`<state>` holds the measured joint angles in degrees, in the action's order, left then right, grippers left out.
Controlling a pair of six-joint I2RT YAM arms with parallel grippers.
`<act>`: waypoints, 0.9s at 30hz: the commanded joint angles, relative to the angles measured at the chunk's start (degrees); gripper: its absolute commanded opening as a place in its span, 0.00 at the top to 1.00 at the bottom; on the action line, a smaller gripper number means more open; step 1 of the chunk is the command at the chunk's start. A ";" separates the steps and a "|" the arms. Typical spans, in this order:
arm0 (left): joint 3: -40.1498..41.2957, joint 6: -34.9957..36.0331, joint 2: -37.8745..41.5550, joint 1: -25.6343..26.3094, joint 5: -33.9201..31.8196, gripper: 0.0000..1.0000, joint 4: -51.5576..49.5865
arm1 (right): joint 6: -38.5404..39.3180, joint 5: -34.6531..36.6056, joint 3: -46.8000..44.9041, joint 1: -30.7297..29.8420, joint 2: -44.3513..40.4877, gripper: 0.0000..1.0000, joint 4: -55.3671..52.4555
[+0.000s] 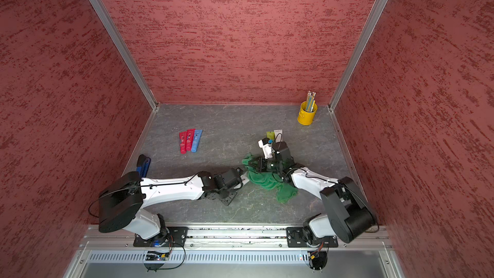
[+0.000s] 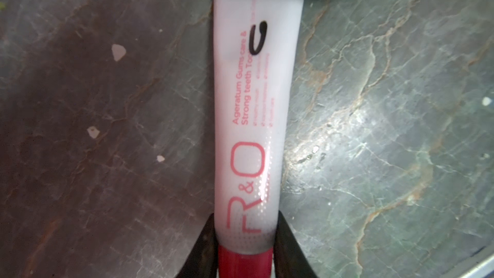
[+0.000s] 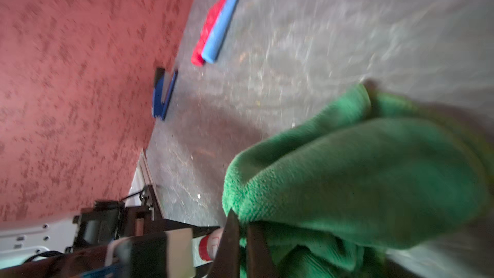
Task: Wipe the surface of the toothpaste tube
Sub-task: Move the toothpaste to the center of the board, then wipe the dirt from the toothpaste tube.
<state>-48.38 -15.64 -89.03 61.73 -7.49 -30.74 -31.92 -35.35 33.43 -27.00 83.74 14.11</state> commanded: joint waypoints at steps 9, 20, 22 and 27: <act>2.50 1.66 0.01 0.14 0.11 0.82 3.13 | 3.03 7.76 1.00 -4.18 9.36 1.00 -3.00; 3.56 1.75 0.97 -0.74 0.64 0.85 4.18 | 0.05 -1.35 -3.27 -13.61 10.88 1.00 1.57; 3.64 1.66 1.11 -0.74 0.46 0.86 4.20 | -1.46 -3.78 -3.84 -14.97 11.65 1.00 4.74; 4.07 0.74 1.74 0.01 -2.41 0.88 3.31 | 0.66 3.44 -3.69 -12.42 10.43 1.00 -0.09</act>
<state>-45.19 -14.50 -87.96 61.60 -6.61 -28.27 -31.92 -32.88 31.59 -39.81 93.91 21.23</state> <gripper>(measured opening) 0.307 0.048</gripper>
